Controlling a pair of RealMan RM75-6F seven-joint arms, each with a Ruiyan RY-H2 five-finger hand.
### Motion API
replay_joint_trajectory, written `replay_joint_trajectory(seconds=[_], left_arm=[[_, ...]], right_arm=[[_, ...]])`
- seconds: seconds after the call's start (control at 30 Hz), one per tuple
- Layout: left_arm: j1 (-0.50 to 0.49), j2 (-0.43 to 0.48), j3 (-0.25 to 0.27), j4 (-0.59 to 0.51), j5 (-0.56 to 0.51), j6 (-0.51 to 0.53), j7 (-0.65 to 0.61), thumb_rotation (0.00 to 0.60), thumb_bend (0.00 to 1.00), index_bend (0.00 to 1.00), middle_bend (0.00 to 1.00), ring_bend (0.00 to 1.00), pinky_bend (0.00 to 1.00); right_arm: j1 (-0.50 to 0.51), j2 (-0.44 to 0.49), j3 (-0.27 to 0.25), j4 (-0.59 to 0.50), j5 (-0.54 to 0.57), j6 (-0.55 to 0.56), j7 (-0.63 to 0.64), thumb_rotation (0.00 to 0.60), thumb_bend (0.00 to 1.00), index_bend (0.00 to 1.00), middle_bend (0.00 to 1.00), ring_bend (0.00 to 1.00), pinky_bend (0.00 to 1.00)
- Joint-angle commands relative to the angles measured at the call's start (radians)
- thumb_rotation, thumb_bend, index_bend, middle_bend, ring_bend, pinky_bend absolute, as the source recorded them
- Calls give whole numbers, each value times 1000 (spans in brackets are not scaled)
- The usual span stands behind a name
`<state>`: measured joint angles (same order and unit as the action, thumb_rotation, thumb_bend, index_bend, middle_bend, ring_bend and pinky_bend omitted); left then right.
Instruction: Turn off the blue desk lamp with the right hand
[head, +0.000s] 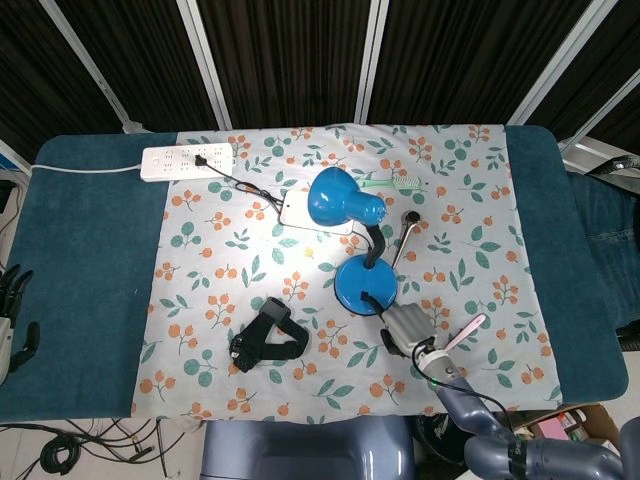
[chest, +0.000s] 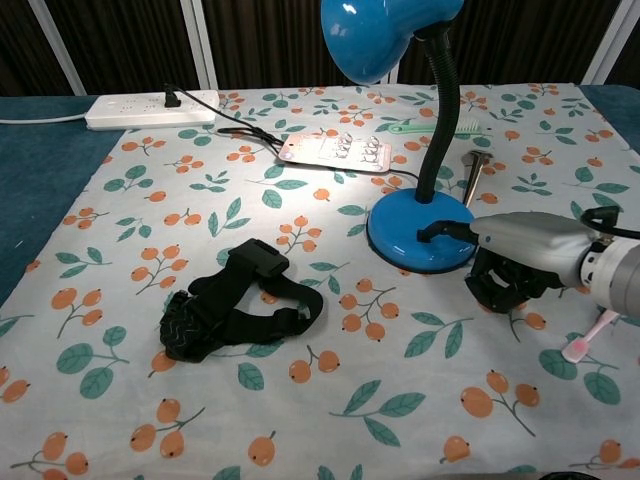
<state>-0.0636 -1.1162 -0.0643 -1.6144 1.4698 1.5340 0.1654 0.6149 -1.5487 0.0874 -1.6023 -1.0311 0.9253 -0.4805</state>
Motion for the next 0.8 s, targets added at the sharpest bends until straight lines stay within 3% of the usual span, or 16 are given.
replay_joint_trajectory(seconds=[0.03, 0.8], left_arm=[[0, 0, 0, 0, 0, 0, 0, 600, 516, 55, 21, 0, 0], [0, 0, 0, 1, 1, 0, 0, 600, 516, 55, 20, 0, 0]], right_arm=[[5, 0, -2, 2, 11, -5, -7, 600, 609, 81, 796, 831, 791], [45, 10, 22, 8, 128, -52, 3, 600, 610, 84, 815, 850, 794]])
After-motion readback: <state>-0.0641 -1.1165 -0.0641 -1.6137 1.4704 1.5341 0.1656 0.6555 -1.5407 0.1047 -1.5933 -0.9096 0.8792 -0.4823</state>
